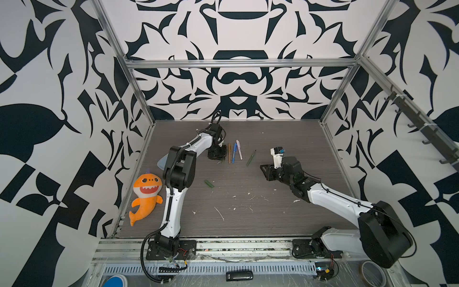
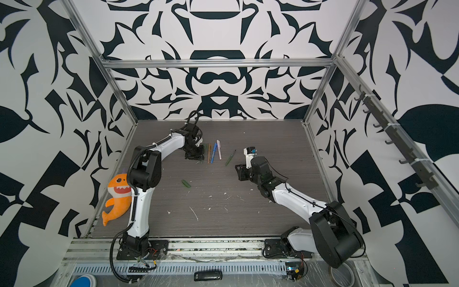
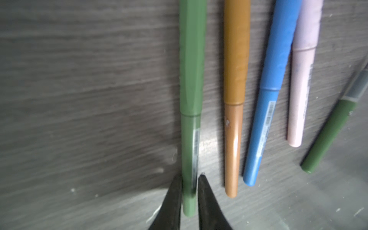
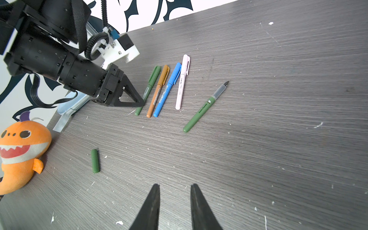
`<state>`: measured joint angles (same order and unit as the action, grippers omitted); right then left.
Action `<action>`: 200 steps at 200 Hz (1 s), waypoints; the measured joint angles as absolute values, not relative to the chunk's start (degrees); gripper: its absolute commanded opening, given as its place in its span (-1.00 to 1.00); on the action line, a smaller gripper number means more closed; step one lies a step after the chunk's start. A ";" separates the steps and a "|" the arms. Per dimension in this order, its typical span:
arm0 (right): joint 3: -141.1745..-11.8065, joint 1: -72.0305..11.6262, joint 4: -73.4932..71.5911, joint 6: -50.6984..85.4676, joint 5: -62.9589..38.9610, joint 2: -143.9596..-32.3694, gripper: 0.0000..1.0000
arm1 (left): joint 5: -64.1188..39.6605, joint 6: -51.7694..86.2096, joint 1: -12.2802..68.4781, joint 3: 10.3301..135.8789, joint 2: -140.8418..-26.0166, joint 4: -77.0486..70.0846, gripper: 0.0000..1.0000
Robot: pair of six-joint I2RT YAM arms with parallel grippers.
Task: Insert pens into pen caps
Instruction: Place a pen at the top-center of the table, then pick up the pen cap from the center of the table.
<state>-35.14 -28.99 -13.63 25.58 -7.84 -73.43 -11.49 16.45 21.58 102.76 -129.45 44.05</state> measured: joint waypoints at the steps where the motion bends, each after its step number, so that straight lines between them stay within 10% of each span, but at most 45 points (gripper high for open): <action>1: -35.14 -28.99 -13.63 25.58 -7.84 -73.43 -0.41 | -11.51 16.45 21.58 102.72 -129.38 44.07 -0.55; 100: -38.00 -35.59 -10.17 21.41 -7.05 -74.50 -0.31 | -8.71 18.22 20.62 83.88 -97.30 38.89 -0.25; 200: -70.74 -59.70 7.20 12.64 -2.94 -106.72 -0.22 | -4.36 36.86 11.22 40.14 -55.75 23.20 0.37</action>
<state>-70.74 -59.70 7.20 12.64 -2.94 -106.72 -4.36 36.86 11.22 40.14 -55.75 23.20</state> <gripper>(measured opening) 0.389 0.677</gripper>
